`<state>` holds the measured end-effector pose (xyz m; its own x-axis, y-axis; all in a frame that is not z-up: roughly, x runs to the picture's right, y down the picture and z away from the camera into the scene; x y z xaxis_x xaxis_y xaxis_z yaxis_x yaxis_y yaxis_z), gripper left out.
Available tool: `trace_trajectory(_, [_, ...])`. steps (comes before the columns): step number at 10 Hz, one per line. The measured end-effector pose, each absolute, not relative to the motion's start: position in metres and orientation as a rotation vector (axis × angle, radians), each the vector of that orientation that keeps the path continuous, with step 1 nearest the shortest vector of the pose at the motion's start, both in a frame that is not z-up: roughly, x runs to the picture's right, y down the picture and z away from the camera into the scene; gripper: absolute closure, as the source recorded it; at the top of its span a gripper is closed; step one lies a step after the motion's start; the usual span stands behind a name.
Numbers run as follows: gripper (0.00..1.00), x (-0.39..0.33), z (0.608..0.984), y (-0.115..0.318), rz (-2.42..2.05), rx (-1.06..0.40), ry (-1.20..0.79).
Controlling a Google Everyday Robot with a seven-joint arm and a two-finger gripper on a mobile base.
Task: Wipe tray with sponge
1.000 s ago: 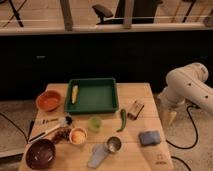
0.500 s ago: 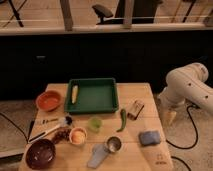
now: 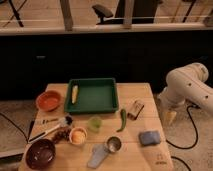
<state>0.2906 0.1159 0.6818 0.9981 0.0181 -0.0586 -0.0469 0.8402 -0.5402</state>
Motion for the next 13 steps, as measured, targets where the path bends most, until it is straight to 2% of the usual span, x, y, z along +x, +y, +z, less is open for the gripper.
trace_trajectory(2, [0.2,0.287,0.684,0.137,-0.015,-0.576,0.054])
trace_trajectory(6, [0.2,0.282,0.685,0.148,-0.076,-0.579,0.054])
trace_trajectory(8, [0.2,0.282,0.684,0.174,-0.114,-0.585,0.049])
trace_trajectory(13, [0.2,0.275,0.687,0.191,-0.185,-0.605,0.025])
